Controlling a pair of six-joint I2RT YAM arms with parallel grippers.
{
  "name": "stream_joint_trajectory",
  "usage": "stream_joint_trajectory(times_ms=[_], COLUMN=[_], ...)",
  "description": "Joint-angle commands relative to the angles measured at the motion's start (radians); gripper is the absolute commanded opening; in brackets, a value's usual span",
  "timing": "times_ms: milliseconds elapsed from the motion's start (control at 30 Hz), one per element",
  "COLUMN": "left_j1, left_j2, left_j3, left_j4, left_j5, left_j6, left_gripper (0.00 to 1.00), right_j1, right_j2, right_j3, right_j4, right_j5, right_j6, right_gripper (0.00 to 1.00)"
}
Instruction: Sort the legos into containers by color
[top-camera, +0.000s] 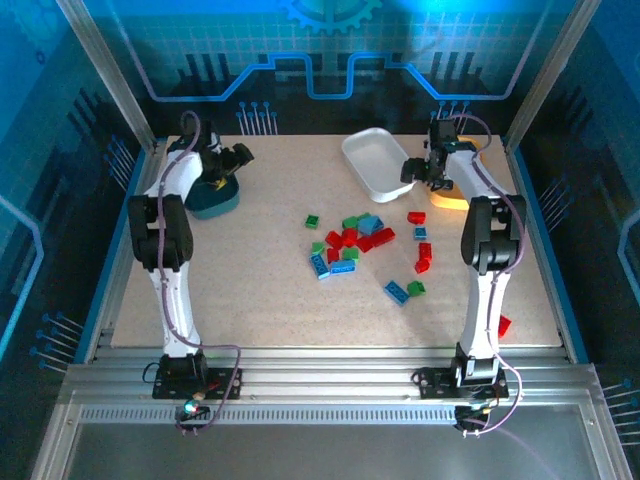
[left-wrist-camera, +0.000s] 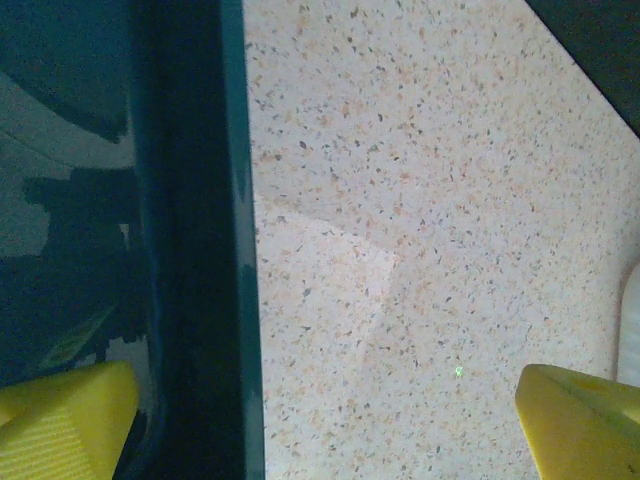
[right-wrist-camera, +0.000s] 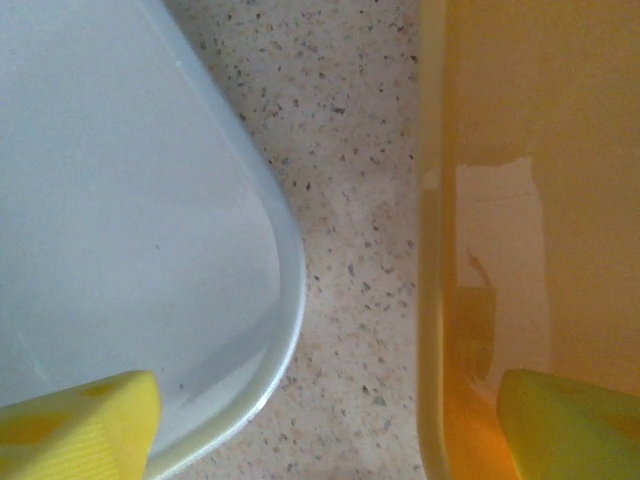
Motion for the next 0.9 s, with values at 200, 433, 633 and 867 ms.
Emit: stream_joint_trajectory(times_ms=[200,433,633,867], left_j1=[-0.026,-0.061,-0.143,-0.261], left_j2=[0.068,0.06,0.047,0.053], left_j3=[0.053,0.017,0.001,0.022], left_j4=[-0.118,-0.117,-0.095,-0.082], left_j5=[0.092,0.107,0.095,0.078], left_j6=[0.106,0.144,0.179,0.252], left_gripper=[0.78,0.47,0.37,0.26], right_j1=[0.053,0.052,0.074,0.149], right_j2=[0.131,0.074,0.139,0.128], right_j3=[0.165,0.14,0.19,0.166], right_j4=[-0.095,-0.075,-0.09,-0.064], right_j5=[0.018,0.027,-0.03,-0.01], right_j6=[-0.064,-0.088,-0.094,-0.092], right_gripper=[0.7,0.65,0.44,0.29])
